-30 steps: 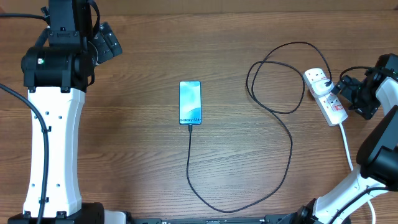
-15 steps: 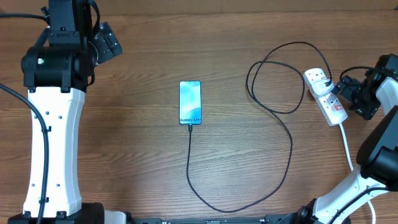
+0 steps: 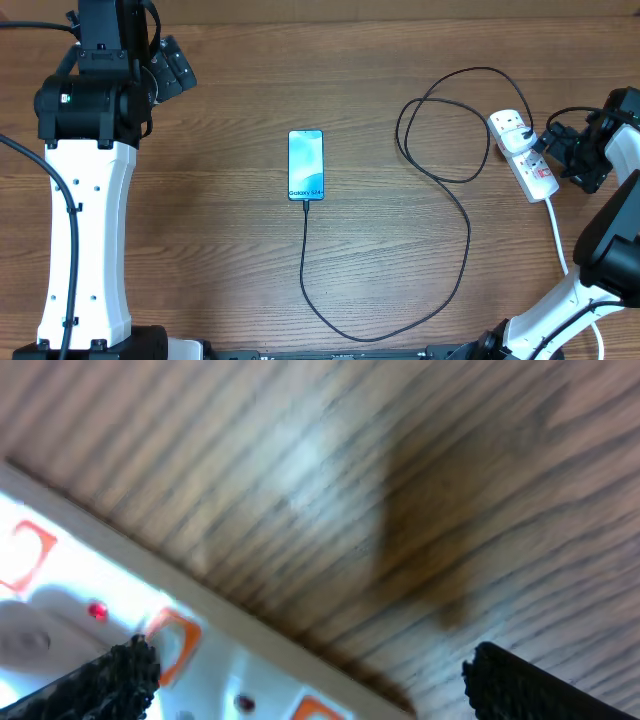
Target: Plug charger to phone and switch on socket
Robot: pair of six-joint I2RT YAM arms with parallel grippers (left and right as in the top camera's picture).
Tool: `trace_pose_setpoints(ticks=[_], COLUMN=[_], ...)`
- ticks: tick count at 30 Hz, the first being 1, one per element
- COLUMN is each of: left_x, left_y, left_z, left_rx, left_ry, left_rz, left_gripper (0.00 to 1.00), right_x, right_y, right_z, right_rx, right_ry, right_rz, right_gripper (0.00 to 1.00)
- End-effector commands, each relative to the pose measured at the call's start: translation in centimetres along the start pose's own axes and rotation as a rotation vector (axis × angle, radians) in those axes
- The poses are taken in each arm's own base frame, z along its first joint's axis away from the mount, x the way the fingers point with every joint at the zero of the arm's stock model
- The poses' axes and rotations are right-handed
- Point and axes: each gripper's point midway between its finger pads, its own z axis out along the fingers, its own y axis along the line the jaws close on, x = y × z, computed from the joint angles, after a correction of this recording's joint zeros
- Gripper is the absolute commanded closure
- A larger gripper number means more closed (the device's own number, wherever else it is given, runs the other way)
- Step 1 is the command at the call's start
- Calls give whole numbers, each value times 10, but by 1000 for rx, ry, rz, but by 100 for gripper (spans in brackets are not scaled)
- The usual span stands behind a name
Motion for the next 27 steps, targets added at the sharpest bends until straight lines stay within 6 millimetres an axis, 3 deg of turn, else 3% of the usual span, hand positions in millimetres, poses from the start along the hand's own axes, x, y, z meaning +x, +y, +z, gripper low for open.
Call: trace_pose_setpoints(ticks=[1,7,11,16,19,23,27], left_x=[-1,-1,-1,-1,-1,-1,-1], left_y=[2,2,2,2,2,2,2], left_z=[2,2,2,2,2,2,2], left_rx=[-19,-19,-19,-19,-19,-19,-19], left_ry=[-5,-5,-5,-5,-5,-5,-5], left_rz=[-8,-8,-7,-8,-8,-8,-8], left_gripper=[1,1,0,0,0,0,0], right_x=[14,15,9,-9,-9,10,44], right_y=[5,5,9,18,21,24,34], right_z=[10,8,-11,-68,-108,-156,-192], right_rx=[-25,-26,-33,-53,-68,-88,-133], right_ry=[53,60,48,-48,-114,-145,-123], right_rz=[-29,-20,-6,-5,-12,-13,-35], right_gripper=[0,0,0,0,0,0,0])
